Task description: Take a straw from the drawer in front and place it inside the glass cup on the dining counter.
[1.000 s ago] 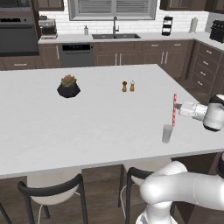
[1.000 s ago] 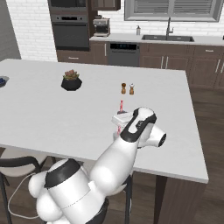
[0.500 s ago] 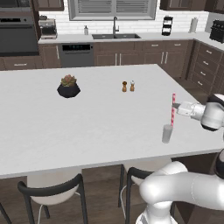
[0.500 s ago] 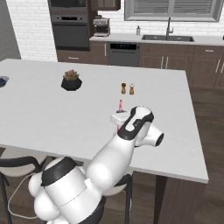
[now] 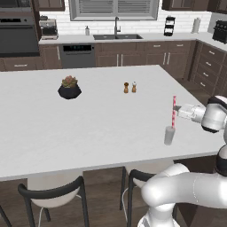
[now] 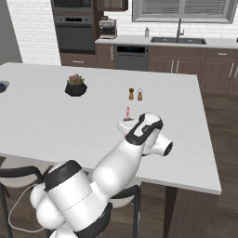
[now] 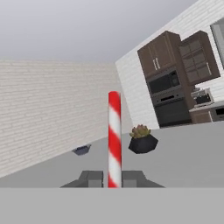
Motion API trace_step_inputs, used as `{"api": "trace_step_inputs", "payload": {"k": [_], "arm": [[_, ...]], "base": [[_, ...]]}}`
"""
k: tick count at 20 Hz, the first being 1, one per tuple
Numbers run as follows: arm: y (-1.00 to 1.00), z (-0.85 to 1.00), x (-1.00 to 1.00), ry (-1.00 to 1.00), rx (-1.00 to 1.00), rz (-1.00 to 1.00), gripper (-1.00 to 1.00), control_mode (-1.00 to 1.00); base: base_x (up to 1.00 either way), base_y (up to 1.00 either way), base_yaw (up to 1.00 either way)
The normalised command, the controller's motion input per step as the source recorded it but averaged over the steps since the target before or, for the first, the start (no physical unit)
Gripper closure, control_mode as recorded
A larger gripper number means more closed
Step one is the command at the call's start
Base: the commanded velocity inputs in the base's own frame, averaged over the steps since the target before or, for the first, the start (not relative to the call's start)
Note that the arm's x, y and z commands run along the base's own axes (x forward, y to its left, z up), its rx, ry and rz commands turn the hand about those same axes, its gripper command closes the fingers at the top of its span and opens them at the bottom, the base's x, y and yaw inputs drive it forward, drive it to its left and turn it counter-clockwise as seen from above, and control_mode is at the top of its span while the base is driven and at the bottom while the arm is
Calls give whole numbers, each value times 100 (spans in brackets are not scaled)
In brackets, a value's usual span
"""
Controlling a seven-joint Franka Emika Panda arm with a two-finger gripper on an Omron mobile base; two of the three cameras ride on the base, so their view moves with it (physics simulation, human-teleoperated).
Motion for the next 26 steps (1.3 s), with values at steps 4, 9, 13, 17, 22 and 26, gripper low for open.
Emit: {"api": "trace_step_inputs", "payload": {"k": [4, 9, 13, 17, 22, 26], "arm": [[0, -14, 3, 0, 0, 0, 100, -100], [0, -11, 3, 0, 0, 0, 100, -100], [0, -11, 5, 0, 0, 0, 100, -100], [0, -9, 0, 0, 0, 0, 100, -100], [0, -13, 0, 0, 0, 0, 100, -100], [-3, -6, 0, -1, 0, 0, 100, -100]], "base": [[0, 0, 0], [0, 0, 0], [0, 0, 0], [0, 0, 0], [0, 0, 0], [0, 0, 0]]}}
